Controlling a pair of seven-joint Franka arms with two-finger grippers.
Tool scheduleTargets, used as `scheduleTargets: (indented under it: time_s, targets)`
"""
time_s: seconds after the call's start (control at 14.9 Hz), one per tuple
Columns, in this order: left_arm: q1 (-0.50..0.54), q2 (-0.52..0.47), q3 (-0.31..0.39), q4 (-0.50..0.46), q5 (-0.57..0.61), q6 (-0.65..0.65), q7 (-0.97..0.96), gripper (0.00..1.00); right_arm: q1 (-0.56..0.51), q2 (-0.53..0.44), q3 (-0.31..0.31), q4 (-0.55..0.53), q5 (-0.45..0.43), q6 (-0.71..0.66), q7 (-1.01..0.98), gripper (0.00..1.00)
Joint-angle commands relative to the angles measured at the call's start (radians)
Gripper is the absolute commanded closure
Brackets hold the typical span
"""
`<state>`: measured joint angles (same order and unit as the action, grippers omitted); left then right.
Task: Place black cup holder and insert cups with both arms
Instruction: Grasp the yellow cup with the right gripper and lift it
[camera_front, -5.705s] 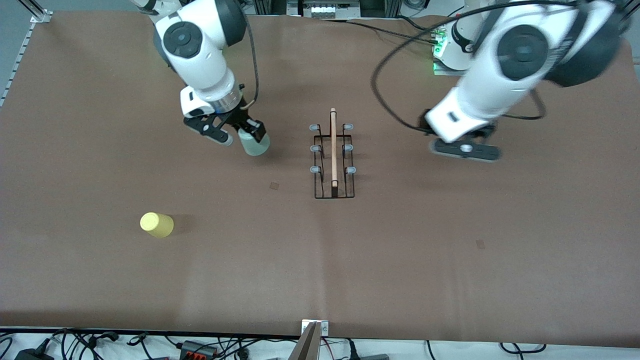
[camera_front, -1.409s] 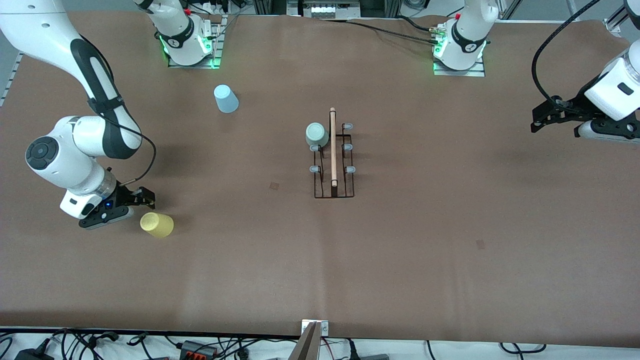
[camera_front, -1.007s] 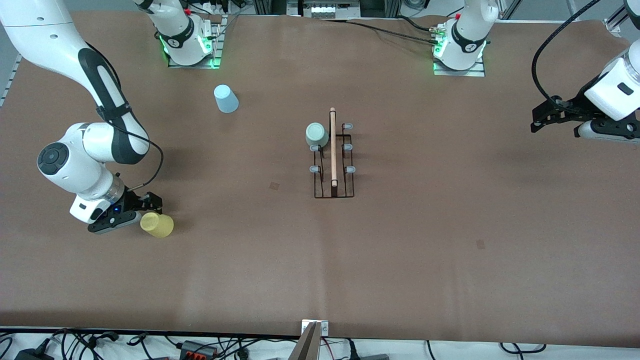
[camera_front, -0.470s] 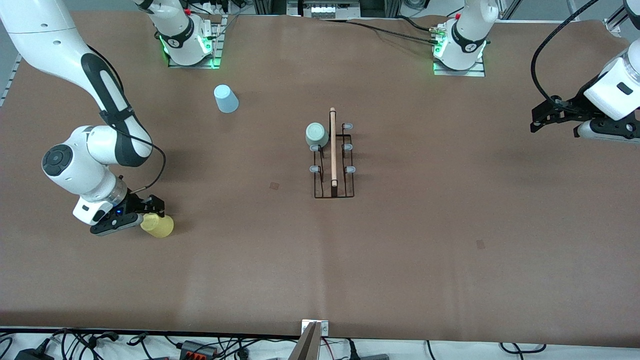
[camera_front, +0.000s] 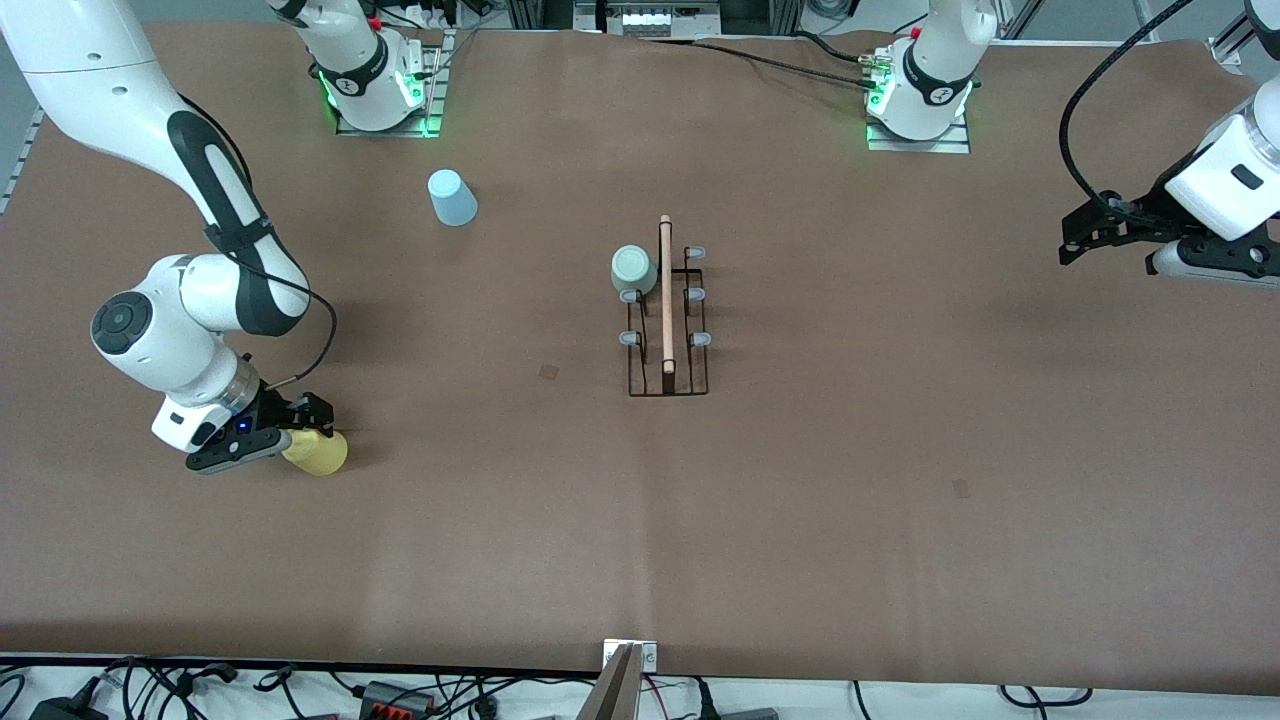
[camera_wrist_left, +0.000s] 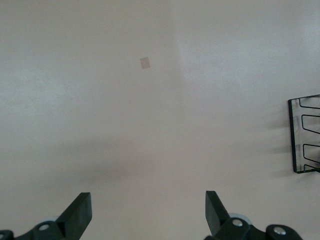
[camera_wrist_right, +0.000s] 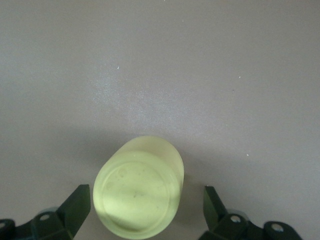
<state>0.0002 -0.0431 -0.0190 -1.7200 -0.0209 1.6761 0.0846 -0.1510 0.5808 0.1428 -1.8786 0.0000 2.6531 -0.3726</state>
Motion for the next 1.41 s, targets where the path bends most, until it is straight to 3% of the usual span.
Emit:
scheduleTargets:
  time_s: [0.0, 0.2, 0.54, 0.81, 1.14, 1.34]
  targets:
    - [-0.006, 0.005, 0.008, 0.017, -0.017, -0.010, 0.015, 0.00, 0.008, 0.010, -0.008, 0.016, 0.025, 0.007, -0.032, 0.14]
    - [-0.006, 0.005, 0.008, 0.017, -0.017, -0.010, 0.014, 0.00, 0.008, 0.011, -0.008, 0.018, 0.023, 0.007, -0.032, 0.32]
    - [-0.006, 0.005, 0.008, 0.017, -0.017, -0.010, 0.015, 0.00, 0.011, -0.002, -0.008, 0.030, 0.017, -0.001, -0.034, 0.71]
    - [-0.006, 0.005, 0.008, 0.017, -0.017, -0.010, 0.018, 0.00, 0.048, -0.120, -0.005, 0.020, 0.025, -0.163, 0.032, 0.74]
    - [-0.006, 0.005, 0.008, 0.017, -0.017, -0.009, 0.017, 0.00, 0.117, -0.252, 0.052, -0.022, 0.023, -0.355, 0.431, 0.74]
    - [-0.008, 0.005, 0.008, 0.017, -0.017, -0.010, 0.014, 0.00, 0.212, -0.292, 0.107, -0.020, 0.021, -0.371, 0.755, 0.74]
